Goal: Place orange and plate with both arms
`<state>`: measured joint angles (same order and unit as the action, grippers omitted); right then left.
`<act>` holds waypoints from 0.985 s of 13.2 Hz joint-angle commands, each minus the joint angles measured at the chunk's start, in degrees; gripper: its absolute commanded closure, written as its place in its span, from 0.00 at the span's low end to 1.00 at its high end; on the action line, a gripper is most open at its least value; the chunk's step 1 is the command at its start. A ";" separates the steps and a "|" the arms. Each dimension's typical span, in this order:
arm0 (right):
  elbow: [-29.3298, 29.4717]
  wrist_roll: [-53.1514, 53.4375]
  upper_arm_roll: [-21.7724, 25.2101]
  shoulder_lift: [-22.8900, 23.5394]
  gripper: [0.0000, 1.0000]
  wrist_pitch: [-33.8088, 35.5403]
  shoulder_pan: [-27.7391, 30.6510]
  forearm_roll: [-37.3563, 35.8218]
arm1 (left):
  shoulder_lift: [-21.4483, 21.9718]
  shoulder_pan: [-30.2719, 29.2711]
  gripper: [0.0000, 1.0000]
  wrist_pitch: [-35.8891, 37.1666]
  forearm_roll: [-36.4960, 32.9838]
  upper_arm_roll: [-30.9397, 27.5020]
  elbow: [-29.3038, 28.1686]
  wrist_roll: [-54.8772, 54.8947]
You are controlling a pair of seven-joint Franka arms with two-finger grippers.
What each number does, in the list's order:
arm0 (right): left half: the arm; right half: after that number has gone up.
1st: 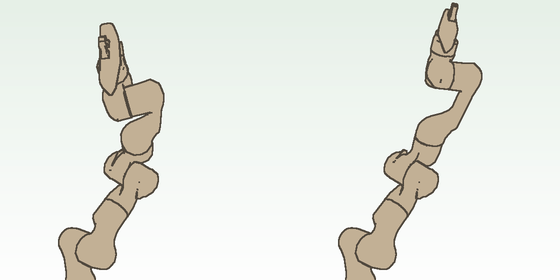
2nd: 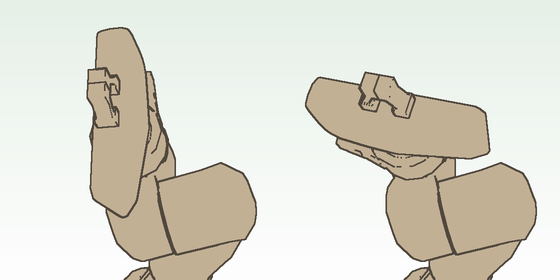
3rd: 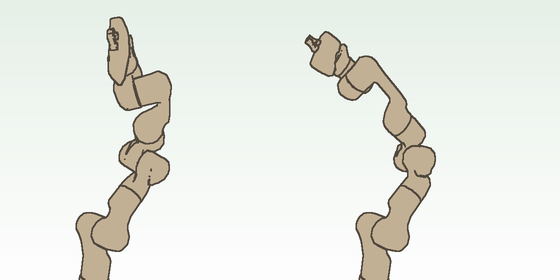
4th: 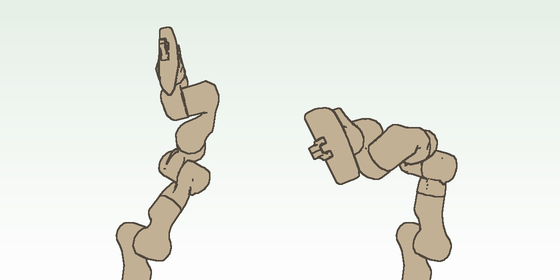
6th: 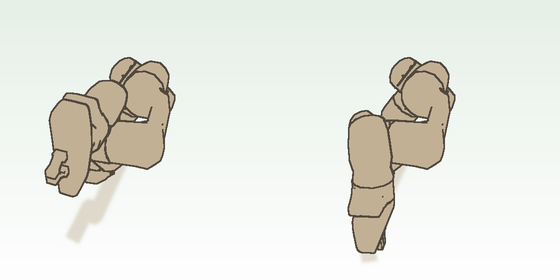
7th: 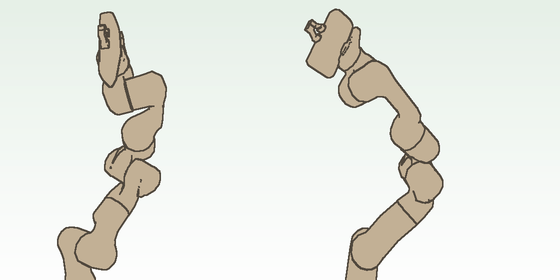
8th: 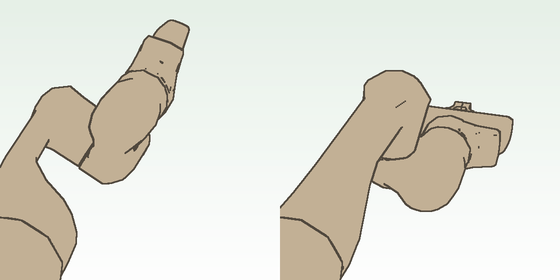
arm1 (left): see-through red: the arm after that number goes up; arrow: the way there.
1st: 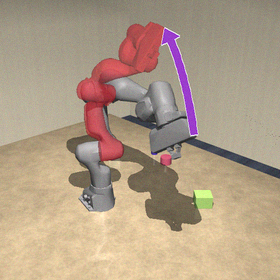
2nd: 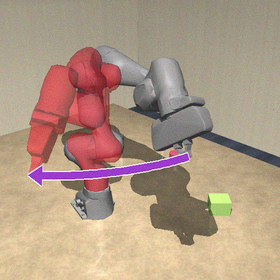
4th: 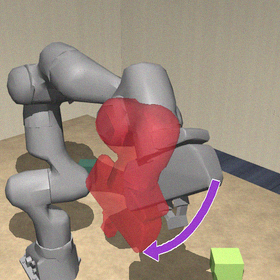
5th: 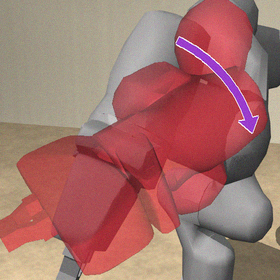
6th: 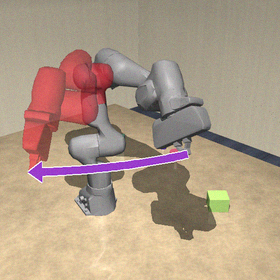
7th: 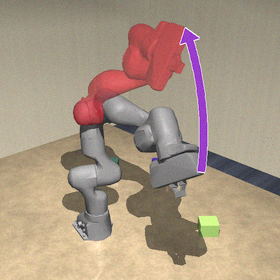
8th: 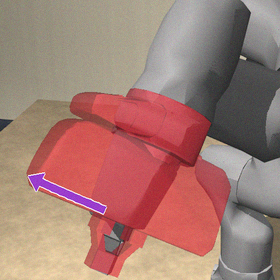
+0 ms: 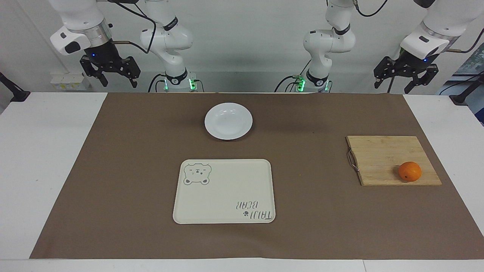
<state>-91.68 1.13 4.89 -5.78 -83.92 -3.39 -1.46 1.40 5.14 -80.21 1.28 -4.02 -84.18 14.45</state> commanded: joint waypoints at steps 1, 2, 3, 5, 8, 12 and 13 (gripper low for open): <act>-1.40 -1.21 -0.32 -1.17 0.00 0.07 0.49 0.23 | 0.71 0.05 0.00 0.40 -1.11 0.23 -0.37 -0.12; -1.40 -1.21 -0.32 -1.17 0.00 0.07 0.49 0.23 | 0.71 0.31 0.00 0.49 -1.19 0.24 -0.37 -0.04; -1.40 -1.21 -0.32 -1.17 0.00 0.07 0.49 0.23 | 0.71 0.31 0.00 0.49 -1.11 0.24 -0.37 -0.04; -1.49 -1.30 -0.32 -1.25 0.00 0.16 0.49 0.31 | 0.71 0.31 0.00 0.49 -1.11 0.15 -0.37 -0.13; -1.49 -1.30 -0.32 -1.34 0.00 0.07 0.49 0.23 | 0.71 0.22 0.00 0.49 -1.11 0.15 -0.28 -0.12; -1.58 -1.30 -0.32 -1.34 0.00 0.24 0.41 0.31 | 0.71 -0.22 0.00 0.40 -1.11 0.15 -0.28 -0.12; -1.58 -1.74 -0.32 -1.34 0.00 0.25 0.49 0.31 | 0.71 -0.22 0.00 0.40 -1.11 0.15 -0.37 -0.12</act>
<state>-91.74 1.01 4.88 -5.78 -83.88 -3.40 -1.45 1.40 5.09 -80.21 1.28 -3.99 -84.18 14.45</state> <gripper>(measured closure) 0.000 0.000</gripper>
